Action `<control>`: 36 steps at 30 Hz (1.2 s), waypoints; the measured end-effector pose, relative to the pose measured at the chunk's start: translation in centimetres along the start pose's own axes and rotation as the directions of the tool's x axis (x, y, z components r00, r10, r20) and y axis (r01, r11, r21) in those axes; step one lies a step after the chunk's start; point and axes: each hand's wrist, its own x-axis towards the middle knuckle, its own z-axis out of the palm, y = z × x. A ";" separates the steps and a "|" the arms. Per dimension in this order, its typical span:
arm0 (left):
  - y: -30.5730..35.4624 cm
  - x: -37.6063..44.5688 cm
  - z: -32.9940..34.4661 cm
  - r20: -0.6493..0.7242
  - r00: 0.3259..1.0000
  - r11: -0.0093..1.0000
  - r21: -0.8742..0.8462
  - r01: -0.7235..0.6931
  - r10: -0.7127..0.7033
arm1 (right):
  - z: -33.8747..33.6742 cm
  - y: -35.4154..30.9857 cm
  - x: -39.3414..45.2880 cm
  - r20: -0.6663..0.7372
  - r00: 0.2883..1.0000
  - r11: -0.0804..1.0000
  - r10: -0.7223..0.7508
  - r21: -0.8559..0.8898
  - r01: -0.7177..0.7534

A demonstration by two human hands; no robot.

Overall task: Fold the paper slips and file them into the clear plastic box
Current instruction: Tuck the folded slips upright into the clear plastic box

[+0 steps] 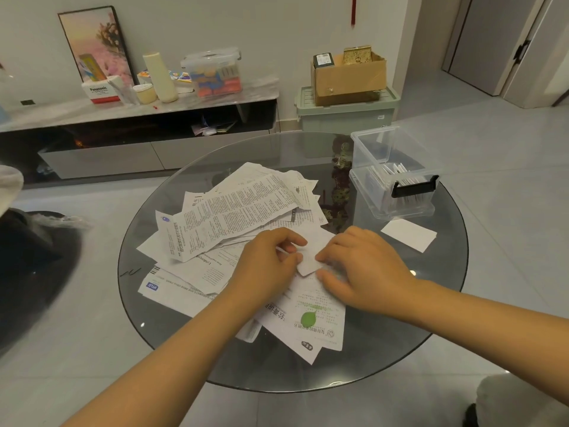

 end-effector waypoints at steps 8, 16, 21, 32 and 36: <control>1.2 -0.8 0.0 0.087 0.993 0.986 -0.136 0.093 -0.081 | 0.0 -0.1 -0.3 -0.100 0.995 0.996 -0.030 -0.085 0.022; 0.6 -0.8 1.0 0.079 0.996 0.999 -0.030 -0.032 0.034 | -0.6 0.8 -0.7 0.011 0.992 0.940 0.127 0.318 -0.124; 0.4 -0.1 1.7 0.035 0.999 1.000 -0.007 -0.006 0.007 | -0.1 1.0 -0.2 0.067 0.970 0.858 0.234 0.455 -0.238; 1.2 0.8 2.3 0.092 0.995 0.973 0.224 -0.046 0.026 | -0.9 1.1 0.6 0.174 0.942 0.910 0.286 0.260 -0.324; 1.3 0.9 2.4 0.051 0.998 0.989 0.142 -0.047 0.040 | -0.9 1.1 0.4 0.134 0.949 0.899 0.287 0.303 -0.315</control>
